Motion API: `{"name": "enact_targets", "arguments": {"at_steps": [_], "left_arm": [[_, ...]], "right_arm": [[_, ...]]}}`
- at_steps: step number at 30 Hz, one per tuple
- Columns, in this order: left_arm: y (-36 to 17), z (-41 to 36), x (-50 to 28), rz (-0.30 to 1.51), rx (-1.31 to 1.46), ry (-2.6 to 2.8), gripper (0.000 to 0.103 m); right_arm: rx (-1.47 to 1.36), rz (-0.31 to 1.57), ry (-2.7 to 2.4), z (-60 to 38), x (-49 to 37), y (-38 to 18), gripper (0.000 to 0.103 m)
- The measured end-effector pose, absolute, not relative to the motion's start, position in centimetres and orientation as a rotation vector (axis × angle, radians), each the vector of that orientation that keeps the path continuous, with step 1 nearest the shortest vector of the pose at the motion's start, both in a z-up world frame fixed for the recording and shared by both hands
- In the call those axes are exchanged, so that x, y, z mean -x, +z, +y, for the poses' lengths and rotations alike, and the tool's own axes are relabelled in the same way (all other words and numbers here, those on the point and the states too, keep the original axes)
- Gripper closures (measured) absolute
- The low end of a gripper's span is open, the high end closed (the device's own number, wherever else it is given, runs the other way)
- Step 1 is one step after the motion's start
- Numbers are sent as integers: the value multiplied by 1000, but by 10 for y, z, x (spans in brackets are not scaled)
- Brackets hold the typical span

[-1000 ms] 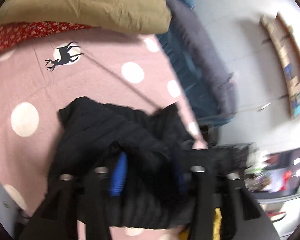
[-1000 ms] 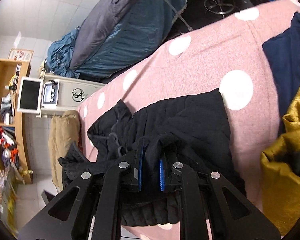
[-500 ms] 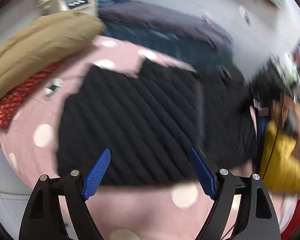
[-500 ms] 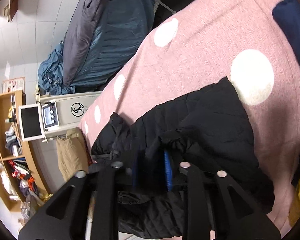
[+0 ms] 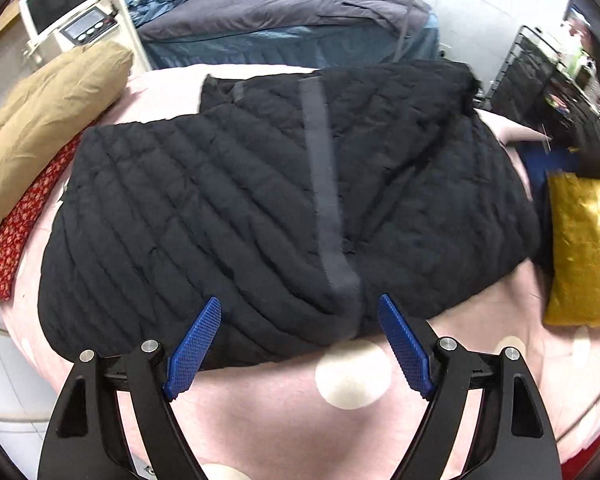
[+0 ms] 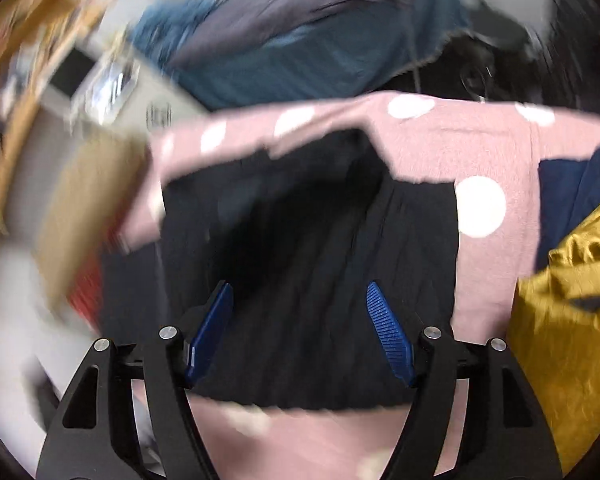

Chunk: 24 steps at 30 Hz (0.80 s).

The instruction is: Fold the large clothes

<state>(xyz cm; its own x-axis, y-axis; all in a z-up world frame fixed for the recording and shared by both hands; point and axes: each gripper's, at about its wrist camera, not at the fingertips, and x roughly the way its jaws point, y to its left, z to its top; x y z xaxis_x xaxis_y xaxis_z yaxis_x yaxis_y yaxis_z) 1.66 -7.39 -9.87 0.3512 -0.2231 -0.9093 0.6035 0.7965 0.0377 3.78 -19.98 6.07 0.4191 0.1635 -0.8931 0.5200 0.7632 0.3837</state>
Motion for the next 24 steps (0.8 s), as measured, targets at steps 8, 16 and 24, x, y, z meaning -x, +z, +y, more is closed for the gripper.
{"name": "enact_targets", "arguments": {"at_steps": [8,16,24], "left_arm": [[-110,-52,-74,1075,-378,-408,22],[-144,-47,-152,1222,-253,-305,19],[-168,-54,-177,1257,-249,-278,7]], "right_arm": [[-569,1229,-132,-124,-28,30,33],[-416,1296,-107,-119,-79,12,34],[-466,1423,-185,-138,-118,-30,23]]}}
